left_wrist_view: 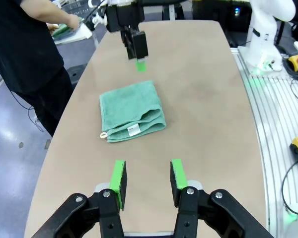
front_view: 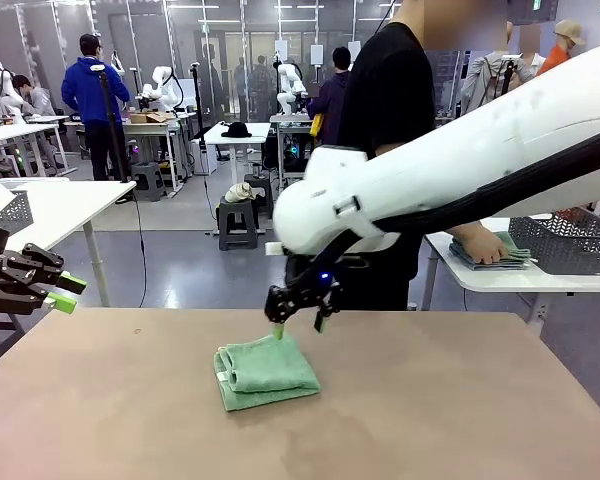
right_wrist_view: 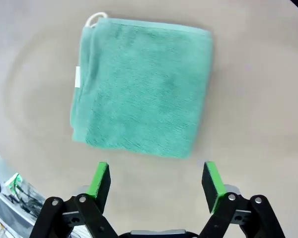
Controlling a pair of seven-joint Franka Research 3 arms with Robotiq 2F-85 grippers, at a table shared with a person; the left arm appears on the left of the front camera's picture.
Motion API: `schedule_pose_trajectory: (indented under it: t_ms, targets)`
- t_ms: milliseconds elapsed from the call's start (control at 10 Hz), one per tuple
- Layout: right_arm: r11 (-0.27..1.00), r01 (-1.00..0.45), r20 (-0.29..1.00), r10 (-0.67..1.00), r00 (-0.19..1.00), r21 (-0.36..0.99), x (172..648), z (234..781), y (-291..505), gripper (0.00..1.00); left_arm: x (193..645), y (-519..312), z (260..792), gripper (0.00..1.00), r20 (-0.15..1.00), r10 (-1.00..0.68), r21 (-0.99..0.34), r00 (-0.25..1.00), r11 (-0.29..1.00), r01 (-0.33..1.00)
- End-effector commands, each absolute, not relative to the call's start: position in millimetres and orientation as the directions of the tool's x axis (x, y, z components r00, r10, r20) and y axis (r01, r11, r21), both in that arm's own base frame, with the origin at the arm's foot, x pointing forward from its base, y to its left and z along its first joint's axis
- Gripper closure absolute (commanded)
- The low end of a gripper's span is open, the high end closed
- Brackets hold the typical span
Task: Fold the towels and place them in the basket.
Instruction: When a person lays out a Towel with hook on the table, fold it in half twice, then place the folded Towel with hook on the right side of the table.
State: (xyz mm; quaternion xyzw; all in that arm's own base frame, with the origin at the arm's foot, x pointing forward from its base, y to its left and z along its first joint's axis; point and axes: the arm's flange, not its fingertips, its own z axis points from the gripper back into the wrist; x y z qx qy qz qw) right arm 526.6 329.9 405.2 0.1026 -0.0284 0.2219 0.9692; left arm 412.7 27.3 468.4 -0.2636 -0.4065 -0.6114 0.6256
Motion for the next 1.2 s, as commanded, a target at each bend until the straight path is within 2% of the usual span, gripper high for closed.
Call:
schedule_pose_trajectory:
  t_ms: [0,300,400,1100]
  targets:
    - [0.869,-0.434,0.118,0.418,0.901,0.238,523,402,296,0.08,411,27,471,0.53,0.840,-0.536,0.171,-0.087,0.109,0.979]
    - [0.869,-0.418,0.106,0.405,0.908,0.264,538,394,279,0.08,411,27,471,0.53,0.840,-0.536,0.171,-0.087,0.109,0.979]
    - [0.882,-0.417,0.098,0.405,0.909,0.221,540,394,278,0.08,411,27,471,0.53,0.840,-0.536,0.171,-0.087,0.109,0.979]
    - [0.884,-0.400,0.093,0.389,0.916,0.241,540,399,279,0.08,411,27,471,0.53,0.840,-0.536,0.171,-0.087,0.109,0.979]
